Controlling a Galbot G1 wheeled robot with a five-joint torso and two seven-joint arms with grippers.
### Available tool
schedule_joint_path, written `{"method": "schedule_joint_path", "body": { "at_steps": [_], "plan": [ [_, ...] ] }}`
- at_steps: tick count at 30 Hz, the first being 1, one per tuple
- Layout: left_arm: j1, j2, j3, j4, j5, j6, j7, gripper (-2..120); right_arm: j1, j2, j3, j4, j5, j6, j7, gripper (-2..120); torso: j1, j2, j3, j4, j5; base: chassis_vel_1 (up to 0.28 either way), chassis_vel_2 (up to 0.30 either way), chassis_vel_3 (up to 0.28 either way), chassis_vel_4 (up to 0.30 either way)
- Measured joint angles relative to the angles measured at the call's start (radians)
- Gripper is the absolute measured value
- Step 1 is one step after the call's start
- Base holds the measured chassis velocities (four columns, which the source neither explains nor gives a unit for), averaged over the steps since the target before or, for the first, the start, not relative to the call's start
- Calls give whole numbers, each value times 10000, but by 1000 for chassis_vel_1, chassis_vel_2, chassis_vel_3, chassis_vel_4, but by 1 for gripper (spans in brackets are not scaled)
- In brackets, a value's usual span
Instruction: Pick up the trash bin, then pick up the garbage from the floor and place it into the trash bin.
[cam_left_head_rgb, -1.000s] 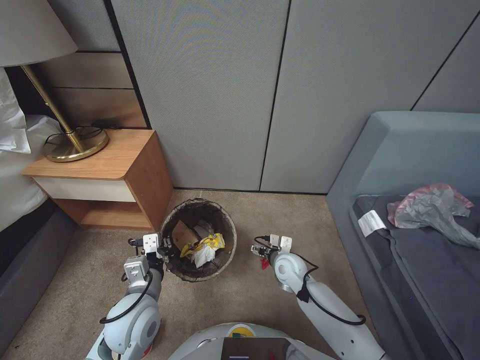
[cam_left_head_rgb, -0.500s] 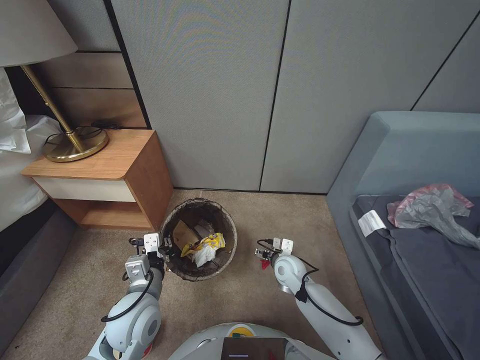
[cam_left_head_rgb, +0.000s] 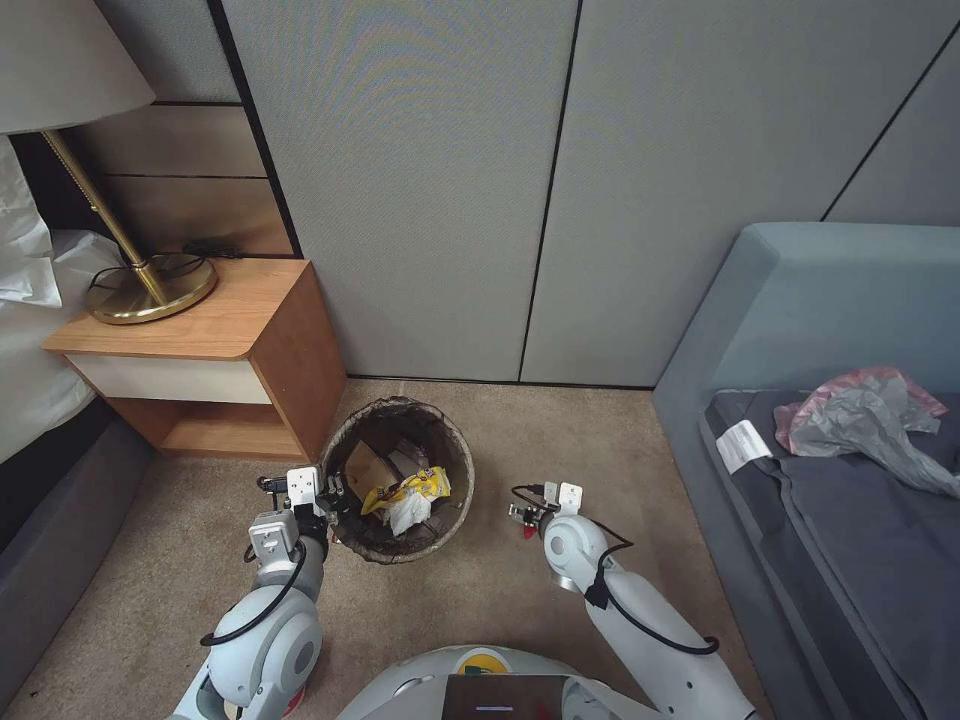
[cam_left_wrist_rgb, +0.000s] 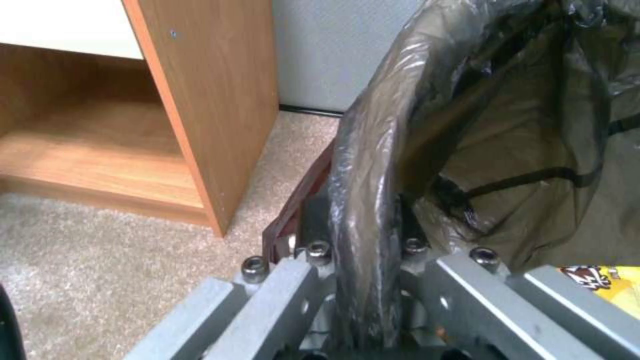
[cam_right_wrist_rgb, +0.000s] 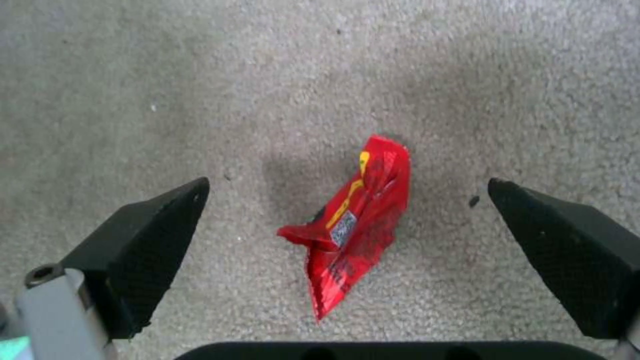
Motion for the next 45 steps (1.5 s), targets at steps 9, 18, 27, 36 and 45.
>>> {"method": "schedule_joint_path", "body": {
  "at_steps": [9, 18, 27, 36, 45],
  "plan": [
    [-16, -11, -1, -1, -3, -1, 0, 0, 79, 145, 0, -348, -103, 1, 17, 97, 0, 0, 0, 0, 0, 0, 0, 0, 0],
    [-41, -13, -8, 18, -11, -2, 0, 0, 143, 235, -3, -619, -188, 30, -35, 96, 0, 0, 0, 0, 0, 0, 0, 0, 0],
    [-77, -15, -1, 49, -20, -4, -1, 0, 152, 325, -60, -828, -360, 104, -91, 96, 0, 0, 0, 0, 0, 0, 0, 0, 0],
    [-99, -9, -2, 72, -31, -6, -2, 0, 109, 372, -105, -913, -513, 158, -106, 93, -1, 1, -2, -1, -3, 0, 0, 0, 0],
    [-136, 8, 2, 94, -42, -12, -17, 0, 42, 372, -114, -983, -641, 219, -99, 69, -1, 3, -2, -3, -5, 0, 0, 0, 0]
  ]
}}
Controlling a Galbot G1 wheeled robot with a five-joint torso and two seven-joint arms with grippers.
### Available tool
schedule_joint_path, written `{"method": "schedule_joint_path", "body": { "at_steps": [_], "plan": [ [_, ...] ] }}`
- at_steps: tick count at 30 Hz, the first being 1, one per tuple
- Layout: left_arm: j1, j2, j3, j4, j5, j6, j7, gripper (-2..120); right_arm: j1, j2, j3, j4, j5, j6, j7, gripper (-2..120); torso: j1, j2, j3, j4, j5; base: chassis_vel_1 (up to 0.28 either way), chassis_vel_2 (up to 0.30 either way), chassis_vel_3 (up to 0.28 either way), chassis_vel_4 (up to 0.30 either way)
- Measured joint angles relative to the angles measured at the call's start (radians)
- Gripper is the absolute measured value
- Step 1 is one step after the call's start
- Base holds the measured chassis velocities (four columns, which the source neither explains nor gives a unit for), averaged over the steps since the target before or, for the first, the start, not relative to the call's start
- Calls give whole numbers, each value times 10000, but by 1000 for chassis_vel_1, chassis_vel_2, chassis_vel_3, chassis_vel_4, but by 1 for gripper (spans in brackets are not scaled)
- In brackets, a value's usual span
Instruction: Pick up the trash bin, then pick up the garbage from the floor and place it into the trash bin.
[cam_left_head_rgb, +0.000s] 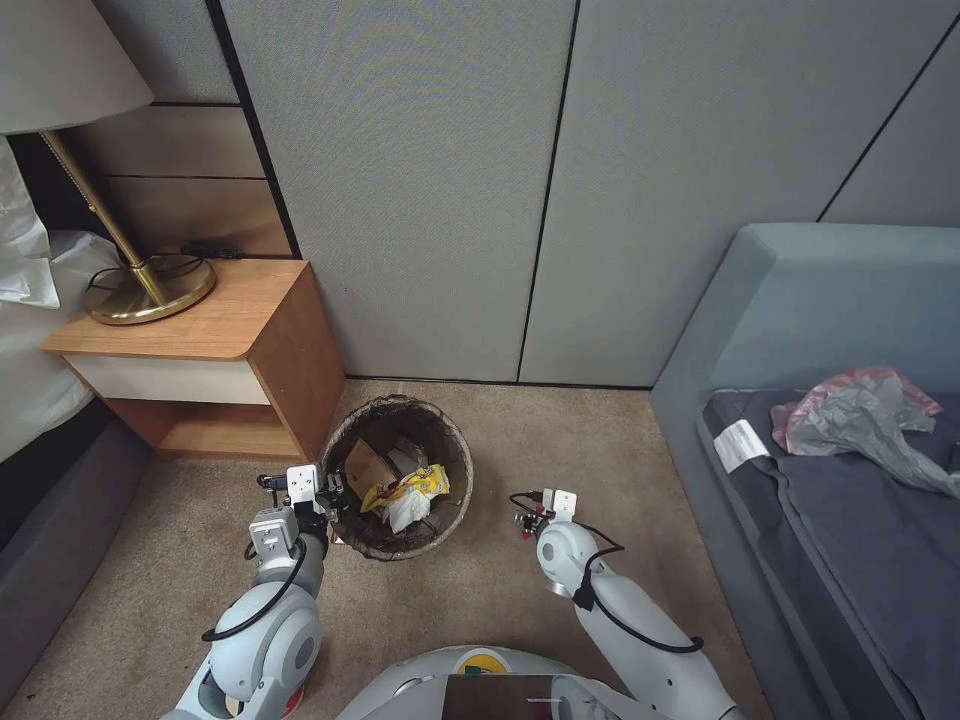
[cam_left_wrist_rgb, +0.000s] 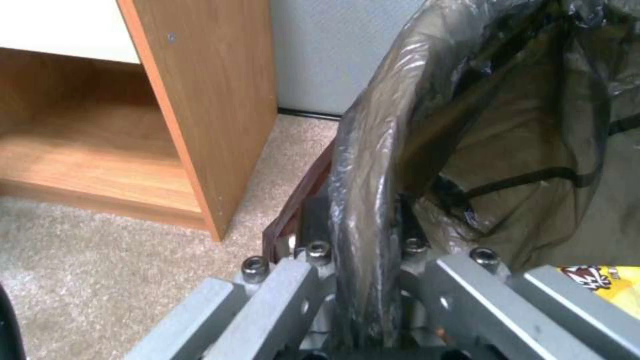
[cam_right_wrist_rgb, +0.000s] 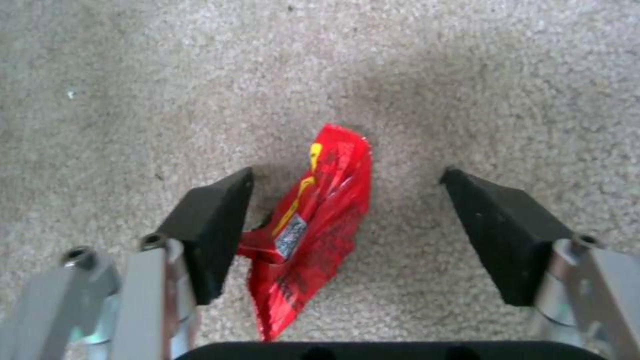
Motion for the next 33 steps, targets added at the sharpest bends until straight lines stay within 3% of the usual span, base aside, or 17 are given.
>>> {"method": "schedule_joint_path", "body": {
  "at_steps": [14, 23, 33],
  "plan": [
    [39, 35, -10, -62, -29, -11, -23, 0, -259, -19, -35, 523, 447, -507, 386, 34, 0, -3, 2, 9, 12, 0, 0, 0, 0],
    [27, 20, 7, -87, -41, -13, -42, 0, -468, -85, -49, 919, 902, -990, 665, 0, 1, -3, 2, 6, 9, 0, 0, 0, 0],
    [-28, 36, 9, -78, -77, -14, -52, 0, -488, -105, -66, 1166, 933, -1001, 813, 0, 1, -4, 3, 5, 7, 0, 0, 0, 0]
  ]
}}
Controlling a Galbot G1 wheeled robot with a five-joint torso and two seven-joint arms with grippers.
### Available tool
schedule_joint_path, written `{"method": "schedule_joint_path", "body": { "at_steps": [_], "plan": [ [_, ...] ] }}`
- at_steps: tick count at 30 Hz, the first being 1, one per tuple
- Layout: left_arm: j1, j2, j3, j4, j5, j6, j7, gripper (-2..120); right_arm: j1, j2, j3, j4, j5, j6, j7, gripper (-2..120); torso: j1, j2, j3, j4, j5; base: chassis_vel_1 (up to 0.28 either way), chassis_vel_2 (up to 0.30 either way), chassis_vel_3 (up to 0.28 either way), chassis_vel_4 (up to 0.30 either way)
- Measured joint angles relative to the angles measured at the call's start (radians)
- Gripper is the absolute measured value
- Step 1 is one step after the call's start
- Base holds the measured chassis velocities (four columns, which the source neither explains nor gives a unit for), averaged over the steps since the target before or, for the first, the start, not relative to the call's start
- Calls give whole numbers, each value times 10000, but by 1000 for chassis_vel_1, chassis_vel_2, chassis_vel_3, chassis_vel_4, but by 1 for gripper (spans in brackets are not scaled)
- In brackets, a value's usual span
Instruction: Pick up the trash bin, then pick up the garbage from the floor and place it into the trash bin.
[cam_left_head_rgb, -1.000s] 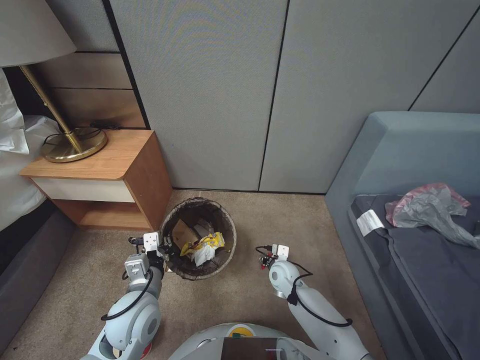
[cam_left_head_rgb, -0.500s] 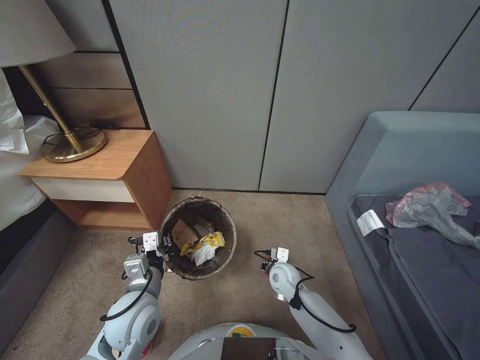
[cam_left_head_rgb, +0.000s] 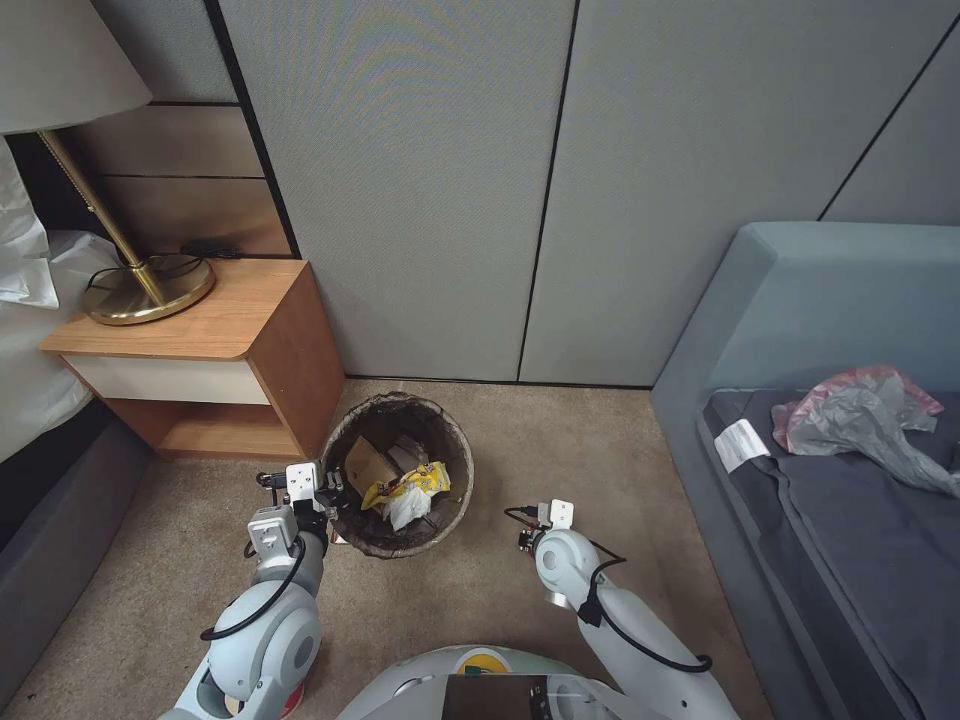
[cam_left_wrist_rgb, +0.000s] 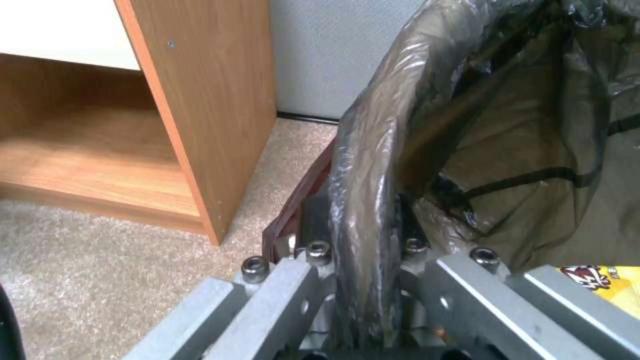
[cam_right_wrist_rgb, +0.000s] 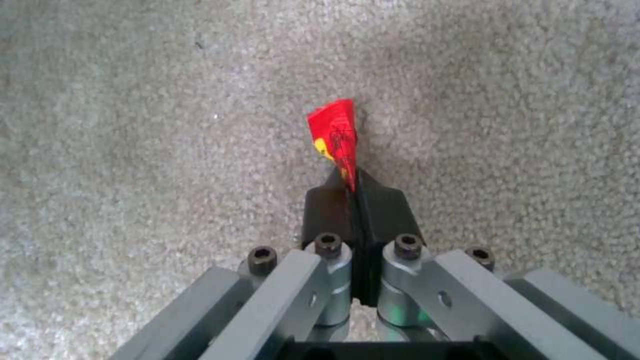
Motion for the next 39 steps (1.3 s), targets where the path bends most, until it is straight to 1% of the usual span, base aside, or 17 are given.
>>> {"method": "schedule_joint_path", "body": {
  "at_steps": [5, 9, 10, 13, 14, 17, 18, 21, 22, 24, 25, 28, 32, 34, 35, 37, 39],
  "plan": [
    [-13, 4, 3, 32, -5, 0, -1, 0, -13, -28, 18, 138, -11, 36, 39, 0, 0, 0, 0, 1, 2, 0, 0, 0, 0],
    [-53, 27, 35, 60, -32, 2, -6, 0, -87, -246, 194, 1051, -341, 215, 162, 0, 0, 0, 0, -3, -1, 0, 0, 0, 0],
    [-53, 27, 35, 60, -32, 2, -6, 0, -87, -246, 194, 1051, -341, 215, 162, 0, 0, 0, 0, -3, -1, 0, 0, 0, 0],
    [-30, 35, 66, 61, -34, 13, -4, 0, -5, -426, 317, 1803, -878, 541, 183, 0, 0, 0, -1, -2, 0, 0, 0, 0, 0],
    [-30, 35, 66, 61, -34, 13, -4, 0, -5, -426, 317, 1803, -878, 541, 183, 0, 0, 0, -1, -2, 0, 0, 0, 0, 0],
    [68, 68, 81, 62, -28, 20, 19, 0, 215, -718, 475, 2411, -1768, 1082, -47, 0, 0, 0, -1, -1, 0, 0, 0, 0, 0],
    [68, 68, 81, 62, -28, 20, 19, 0, 215, -718, 475, 2411, -1768, 1082, -47, 0, 0, 0, -1, -1, 0, 0, 0, 0, 0],
    [123, 106, 85, 62, -24, 38, 42, 0, 455, -1230, 605, 3032, -2425, 1603, -355, 0, 0, 0, -1, -1, -2, 0, 0, 0, 0],
    [123, 106, 85, 62, -24, 38, 42, 0, 455, -1230, 605, 3032, -2425, 1603, -355, 0, 0, 0, -1, -1, -2, 0, 0, 0, 0],
    [135, 123, 105, 65, -18, 66, 53, 0, 593, -1649, 701, 3495, -2735, 1938, -636, 0, 0, 0, -1, -1, -1, 0, 0, 0, 0],
    [135, 123, 105, 65, -18, 66, 53, 0, 593, -1649, 701, 3495, -2735, 1938, -636, 0, 0, 0, -1, -1, -1, 0, 0, 0, 0],
    [152, 143, 148, 130, 13, 116, 79, 0, 756, -2333, 888, 4274, -3480, 2596, -1266, 0, 0, 0, -1, -2, -1, 0, 0, 0, 0],
    [164, 150, 170, 165, 39, 135, 93, 0, 813, -2676, 982, 4755, -3696, 2916, -1570, 0, 0, 0, -1, -2, -1, 0, 0, 0, 0],
    [175, 159, 184, 201, 86, 150, 123, 0, 828, -3054, 1088, 5397, -3985, 3338, -2063, 0, 0, 0, -1, -2, 0, 0, 0, 0, 0],
    [175, 159, 184, 201, 86, 150, 123, 0, 828, -3054, 1088, 5397, -3985, 3338, -2063, 0, 0, 0, -1, -2, 0, 0, 0, 0, 0],
    [166, 164, 196, 237, 105, 177, 139, 0, 834, -3344, 1120, 6060, -4167, 3770, -2580, 0, 0, 0, -2, -1, -1, 0, 0, 0, 0],
    [163, 165, 201, 247, 109, 183, 139, 0, 838, -3411, 1116, 6244, -4205, 3889, -2740, 0, 0, 0, -1, -1, 0, 0, 0, 0, 0]
  ]
}}
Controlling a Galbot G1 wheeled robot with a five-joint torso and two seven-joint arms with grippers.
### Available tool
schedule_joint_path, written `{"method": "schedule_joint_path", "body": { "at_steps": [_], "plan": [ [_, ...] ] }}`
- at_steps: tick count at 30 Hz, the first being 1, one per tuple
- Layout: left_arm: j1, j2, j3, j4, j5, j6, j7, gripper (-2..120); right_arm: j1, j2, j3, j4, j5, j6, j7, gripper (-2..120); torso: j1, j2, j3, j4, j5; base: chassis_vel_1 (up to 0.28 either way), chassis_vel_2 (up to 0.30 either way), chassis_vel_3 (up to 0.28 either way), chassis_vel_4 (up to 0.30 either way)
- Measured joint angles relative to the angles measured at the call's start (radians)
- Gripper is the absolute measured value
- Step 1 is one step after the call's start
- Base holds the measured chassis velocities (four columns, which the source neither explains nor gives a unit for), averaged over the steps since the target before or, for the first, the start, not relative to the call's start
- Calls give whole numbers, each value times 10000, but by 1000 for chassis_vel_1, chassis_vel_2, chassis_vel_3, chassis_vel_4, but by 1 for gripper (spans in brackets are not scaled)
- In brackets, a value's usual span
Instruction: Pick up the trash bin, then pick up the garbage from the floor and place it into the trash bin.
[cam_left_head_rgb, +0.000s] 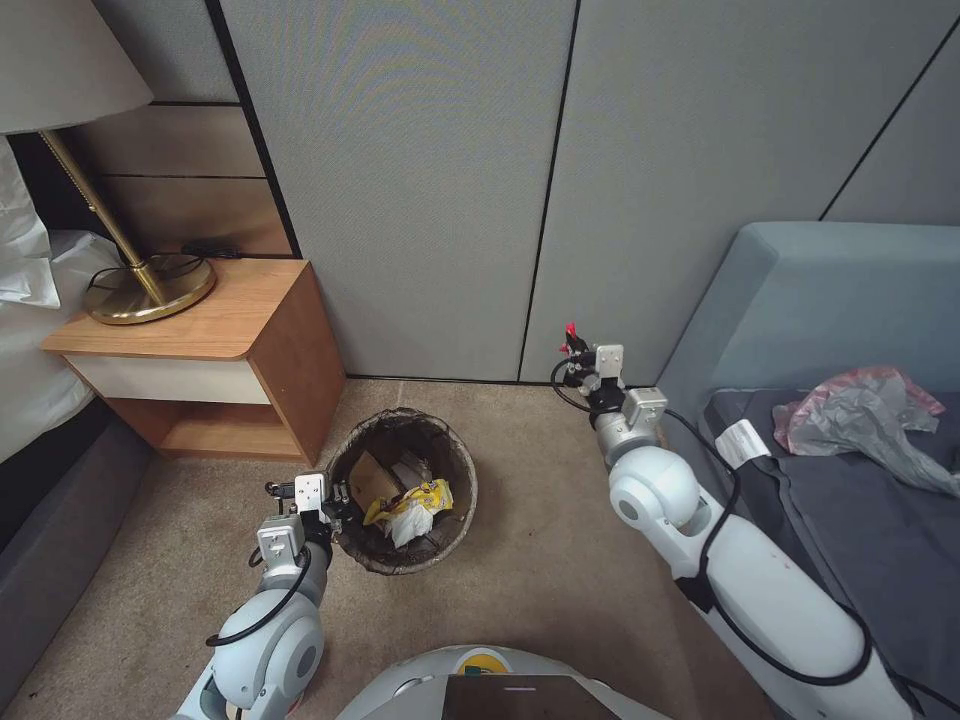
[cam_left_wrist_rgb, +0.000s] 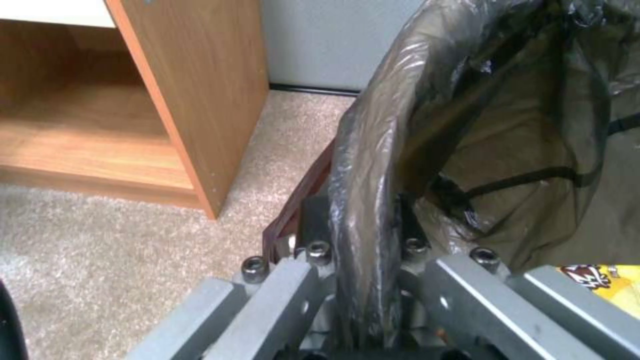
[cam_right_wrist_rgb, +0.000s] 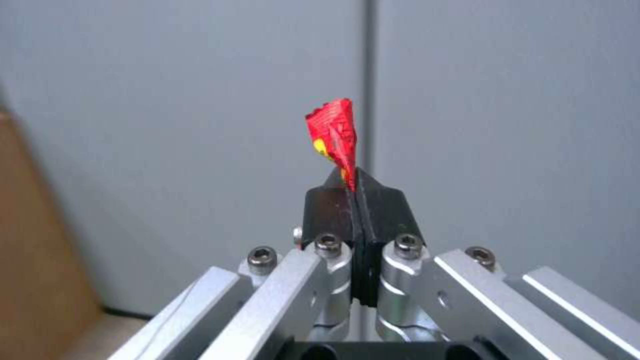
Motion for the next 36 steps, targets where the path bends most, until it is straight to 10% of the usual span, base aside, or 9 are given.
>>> {"method": "schedule_joint_path", "body": {
  "at_steps": [22, 36],
  "plan": [
    [-43, -24, 59, -27, 139, 63, -1, 0, 406, -1244, -1696, 1760, -69, 2327, -3880, 0, 0, 1, 0, -1, -2, 0, 0, 0, 0],
    [-50, -30, 13, -91, 156, 62, 1, 0, 766, -1275, -4091, 842, -871, 2737, -4321, 0, 0, 1, 0, 0, -3, 0, 0, 0, 0]
  ]
}}
